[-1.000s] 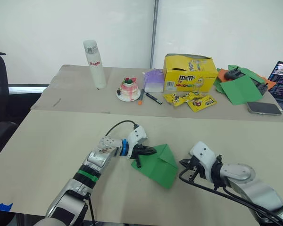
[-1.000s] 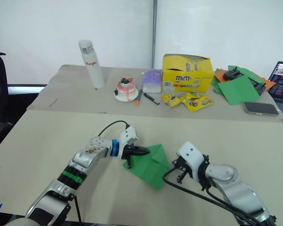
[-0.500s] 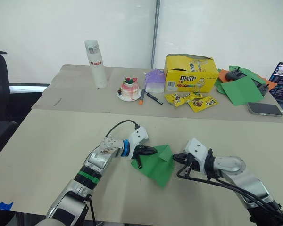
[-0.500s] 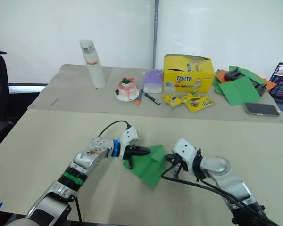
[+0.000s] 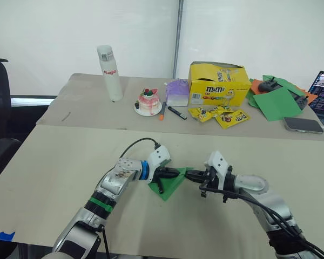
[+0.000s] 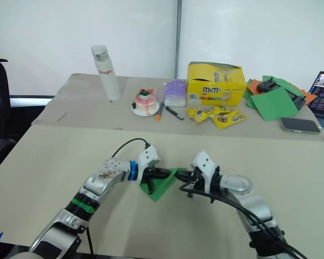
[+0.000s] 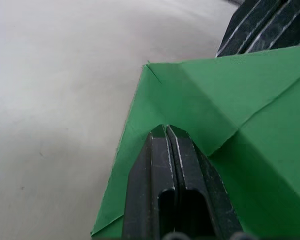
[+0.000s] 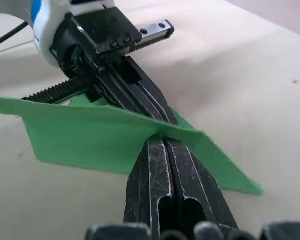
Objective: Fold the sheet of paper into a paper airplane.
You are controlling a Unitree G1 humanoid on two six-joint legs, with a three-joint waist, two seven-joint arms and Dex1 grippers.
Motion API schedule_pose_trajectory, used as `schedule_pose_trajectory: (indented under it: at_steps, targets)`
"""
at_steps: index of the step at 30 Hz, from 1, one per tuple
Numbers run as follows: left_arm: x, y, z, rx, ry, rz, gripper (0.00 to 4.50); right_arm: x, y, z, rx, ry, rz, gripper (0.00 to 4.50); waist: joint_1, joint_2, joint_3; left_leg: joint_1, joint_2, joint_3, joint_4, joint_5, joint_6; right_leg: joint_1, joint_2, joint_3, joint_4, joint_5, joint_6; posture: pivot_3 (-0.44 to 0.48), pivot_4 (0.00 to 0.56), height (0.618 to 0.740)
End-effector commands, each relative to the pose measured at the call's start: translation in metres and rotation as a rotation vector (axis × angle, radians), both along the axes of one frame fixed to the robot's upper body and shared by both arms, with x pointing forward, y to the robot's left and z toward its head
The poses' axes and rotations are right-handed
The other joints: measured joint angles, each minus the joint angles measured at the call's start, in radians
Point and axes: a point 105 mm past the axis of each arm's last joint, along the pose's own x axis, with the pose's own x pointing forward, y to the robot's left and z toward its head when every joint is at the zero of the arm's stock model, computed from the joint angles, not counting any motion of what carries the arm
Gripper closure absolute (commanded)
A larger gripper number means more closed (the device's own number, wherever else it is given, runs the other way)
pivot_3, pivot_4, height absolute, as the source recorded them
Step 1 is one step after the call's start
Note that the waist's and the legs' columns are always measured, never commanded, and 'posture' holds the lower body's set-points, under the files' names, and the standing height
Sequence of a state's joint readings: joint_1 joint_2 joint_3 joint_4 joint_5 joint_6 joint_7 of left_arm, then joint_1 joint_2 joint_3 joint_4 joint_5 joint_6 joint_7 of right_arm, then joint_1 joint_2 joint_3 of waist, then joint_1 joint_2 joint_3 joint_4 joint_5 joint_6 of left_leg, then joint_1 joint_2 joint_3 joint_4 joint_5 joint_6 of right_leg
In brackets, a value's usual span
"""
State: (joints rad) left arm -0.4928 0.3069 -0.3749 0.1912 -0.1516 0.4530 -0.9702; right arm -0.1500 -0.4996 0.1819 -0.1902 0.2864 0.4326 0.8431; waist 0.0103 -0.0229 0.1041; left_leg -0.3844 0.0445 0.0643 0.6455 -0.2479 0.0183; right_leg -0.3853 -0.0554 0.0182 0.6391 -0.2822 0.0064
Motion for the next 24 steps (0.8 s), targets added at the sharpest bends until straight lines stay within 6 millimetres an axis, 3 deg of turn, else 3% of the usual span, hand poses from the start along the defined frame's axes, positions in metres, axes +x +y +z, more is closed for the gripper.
schedule_pose_trajectory:
  at_steps: [1,6,18,21,24]
  targets:
    - [-0.006,0.006,-0.018,0.059,0.047,0.009,4.45,0.007,0.002,0.0,-0.01,-0.016,-0.025,4.5,-0.001,0.0,0.0,0.0,0.0,0.0,0.0,0.0,0.0,0.0,0.0,0.0,0.0,0.0,0.0,0.0,0.15,0.722]
    - [-0.006,0.012,-0.007,0.027,0.038,-0.026,4.45,0.016,0.002,-0.008,-0.033,-0.01,-0.06,4.5,-0.004,0.0,0.0,0.0,0.0,0.0,0.0,0.0,0.0,0.0,0.0,0.0,0.001,0.0,0.0,0.0,0.15,0.722]
    - [0.028,0.063,0.017,0.048,-0.032,0.063,4.45,0.021,0.007,-0.021,-0.088,0.011,-0.046,4.5,-0.014,0.0,0.0,0.0,0.001,0.0,0.0,0.0,0.0,-0.001,0.002,0.0,0.001,0.0,0.0,0.0,0.15,0.722]
    - [0.034,0.061,0.034,-0.039,-0.055,0.085,4.45,0.015,0.014,-0.025,-0.087,0.02,-0.025,4.5,-0.014,0.0,0.0,0.0,0.002,0.0,0.0,0.0,0.0,-0.001,0.001,0.0,0.002,0.0,0.0,0.0,0.15,0.722]
    - [0.026,0.046,0.058,-0.184,-0.058,0.021,4.45,0.008,0.022,-0.033,-0.105,0.032,0.002,4.5,-0.014,0.0,0.0,0.0,0.002,0.0,0.0,0.0,0.0,-0.001,0.001,0.0,0.002,0.0,0.0,0.0,0.15,0.722]
